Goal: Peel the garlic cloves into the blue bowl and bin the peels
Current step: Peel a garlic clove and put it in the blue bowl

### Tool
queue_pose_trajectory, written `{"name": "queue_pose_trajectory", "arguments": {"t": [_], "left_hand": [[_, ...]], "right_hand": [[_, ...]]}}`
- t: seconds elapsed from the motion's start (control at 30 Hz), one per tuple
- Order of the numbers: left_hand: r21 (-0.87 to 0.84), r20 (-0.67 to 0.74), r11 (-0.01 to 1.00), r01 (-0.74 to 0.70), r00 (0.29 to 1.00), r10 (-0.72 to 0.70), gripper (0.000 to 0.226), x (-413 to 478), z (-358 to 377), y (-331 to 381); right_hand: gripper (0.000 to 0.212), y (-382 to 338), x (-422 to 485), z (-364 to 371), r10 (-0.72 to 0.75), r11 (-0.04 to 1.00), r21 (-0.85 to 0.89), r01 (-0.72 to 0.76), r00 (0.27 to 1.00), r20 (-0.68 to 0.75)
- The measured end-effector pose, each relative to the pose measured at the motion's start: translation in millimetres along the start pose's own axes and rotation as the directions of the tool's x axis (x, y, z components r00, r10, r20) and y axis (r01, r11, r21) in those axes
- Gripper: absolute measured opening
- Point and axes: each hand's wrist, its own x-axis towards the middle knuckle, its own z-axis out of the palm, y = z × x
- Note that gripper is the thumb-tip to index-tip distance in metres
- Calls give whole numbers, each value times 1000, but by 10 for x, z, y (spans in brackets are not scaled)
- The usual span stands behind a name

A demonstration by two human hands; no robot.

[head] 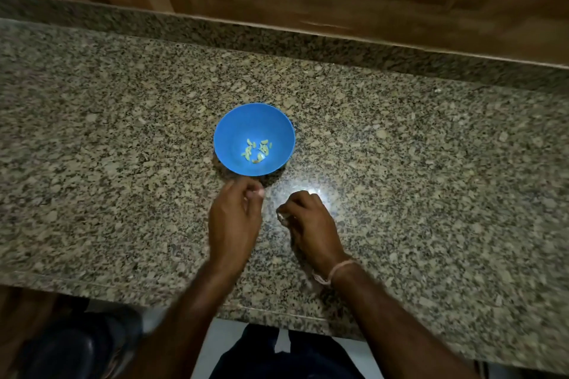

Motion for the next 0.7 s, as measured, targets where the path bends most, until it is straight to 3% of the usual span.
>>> {"name": "queue_pose_trajectory", "arguments": {"t": [0.03, 0.1, 0.13, 0.2, 0.27, 0.33, 0.5, 0.63, 0.7], "left_hand": [[-73, 74, 986, 151, 987, -145, 8, -134, 116, -64], [-222, 242, 859, 461, 880, -410, 15, -297, 296, -120], [-301, 299, 787, 539, 837, -459, 18, -334, 358, -113], [-415, 327, 731, 542, 839, -436, 18, -379, 405, -35], [-530, 342, 662, 530, 848, -404, 17, -414, 379, 110], [-624, 365, 559, 546, 836, -410, 16, -434, 336, 221], [-719, 417, 390, 576, 806, -421, 19, -473, 288, 353], [-734, 422, 388, 557, 822, -382, 26, -516, 265, 440], [-736, 422, 399, 546, 832, -361, 23, -529, 267, 479]], "right_hand": [[26, 19, 4, 3, 12, 1000, 23, -12, 1000, -9], [20, 53, 18, -23, 27, 997, 76, -25, 999, -35], [15, 67, 21, -53, 47, 989, 140, -41, 998, -40], [9, 37, 12, -145, 138, 918, 375, -130, 990, 6], [5, -29, -9, -291, 249, 767, 596, -239, 966, 67], [6, -62, -26, -435, 301, 649, 704, -290, 947, 113], [12, -101, -63, -697, 255, 515, 790, -332, 940, 228], [15, -147, -142, -825, 257, 370, 841, -396, 913, 317], [16, -143, -183, -857, 259, 367, 845, -388, 915, 308]]}}
